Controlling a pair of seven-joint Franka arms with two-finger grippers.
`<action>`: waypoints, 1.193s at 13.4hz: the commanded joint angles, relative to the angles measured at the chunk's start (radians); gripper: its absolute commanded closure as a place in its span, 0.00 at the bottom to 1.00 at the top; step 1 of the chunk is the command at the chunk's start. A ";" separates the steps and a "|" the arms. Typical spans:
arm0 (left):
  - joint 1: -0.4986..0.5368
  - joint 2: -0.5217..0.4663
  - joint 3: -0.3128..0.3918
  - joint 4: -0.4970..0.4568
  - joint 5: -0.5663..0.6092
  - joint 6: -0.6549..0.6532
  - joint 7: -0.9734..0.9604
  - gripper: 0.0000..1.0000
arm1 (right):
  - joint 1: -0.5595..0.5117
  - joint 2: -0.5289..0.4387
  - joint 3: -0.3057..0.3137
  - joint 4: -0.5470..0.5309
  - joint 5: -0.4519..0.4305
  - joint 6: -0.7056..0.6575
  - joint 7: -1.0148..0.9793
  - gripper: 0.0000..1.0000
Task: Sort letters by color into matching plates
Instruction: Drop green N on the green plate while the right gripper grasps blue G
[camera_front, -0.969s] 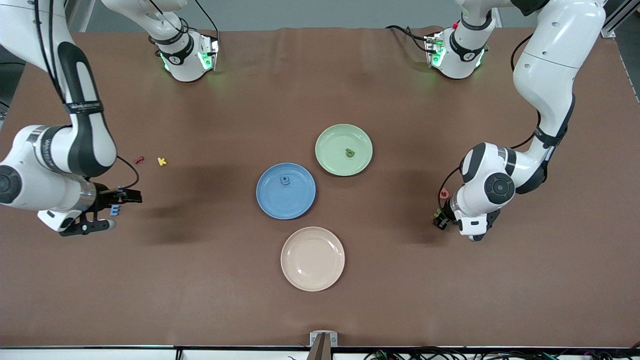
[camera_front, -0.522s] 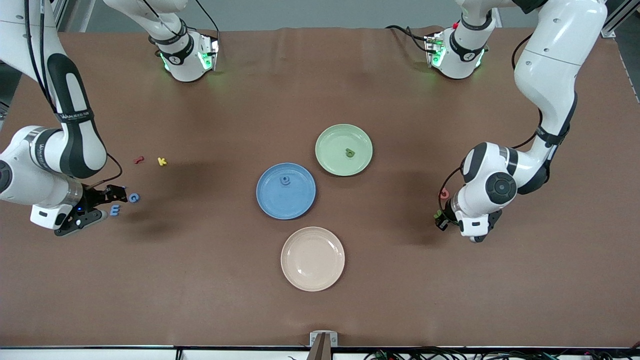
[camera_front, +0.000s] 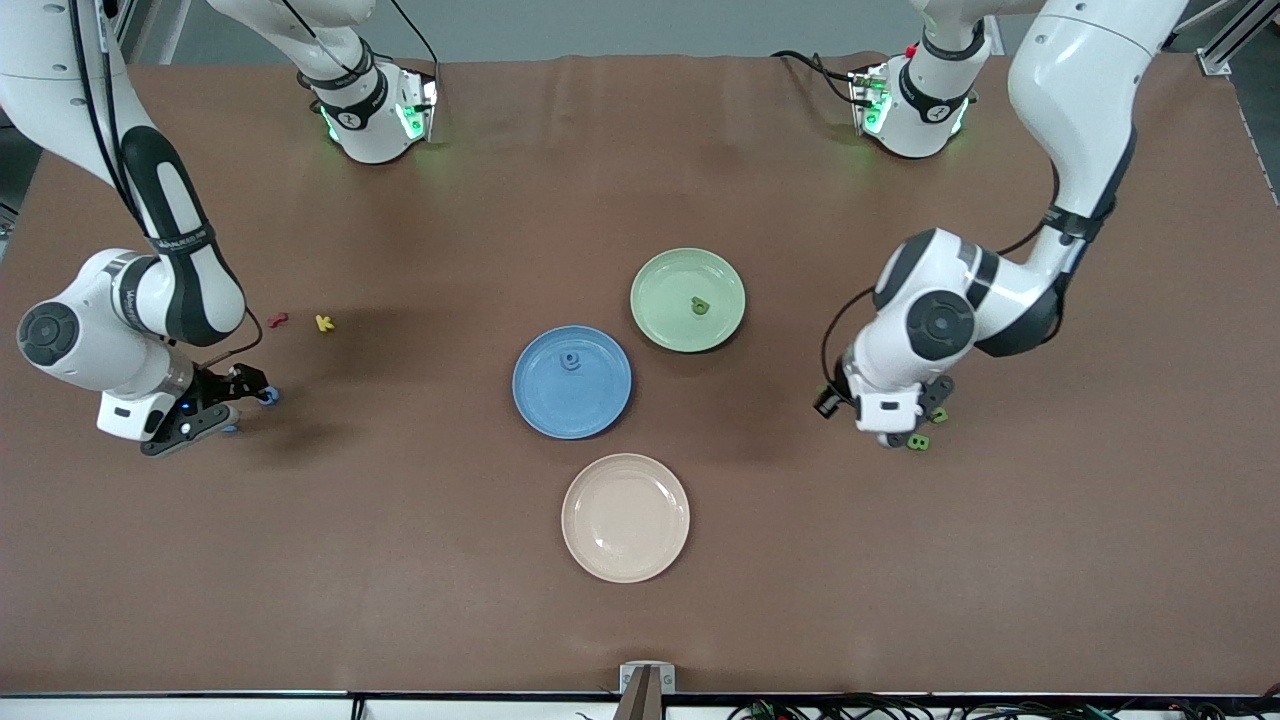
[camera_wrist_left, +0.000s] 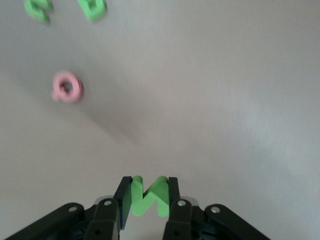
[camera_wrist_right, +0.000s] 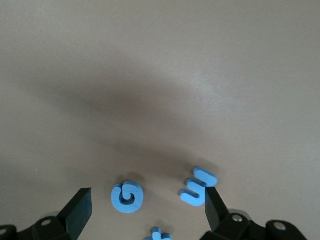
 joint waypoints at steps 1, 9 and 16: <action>-0.077 -0.020 -0.012 -0.049 0.025 -0.005 -0.112 1.00 | -0.013 0.003 0.013 -0.028 -0.022 0.029 -0.006 0.00; -0.366 0.038 -0.011 -0.045 0.025 0.066 -0.416 0.84 | -0.009 0.039 0.013 -0.066 -0.022 0.106 -0.006 0.04; -0.317 0.020 0.005 -0.025 0.028 0.045 -0.406 0.00 | -0.003 0.040 0.013 -0.073 -0.022 0.106 -0.006 0.37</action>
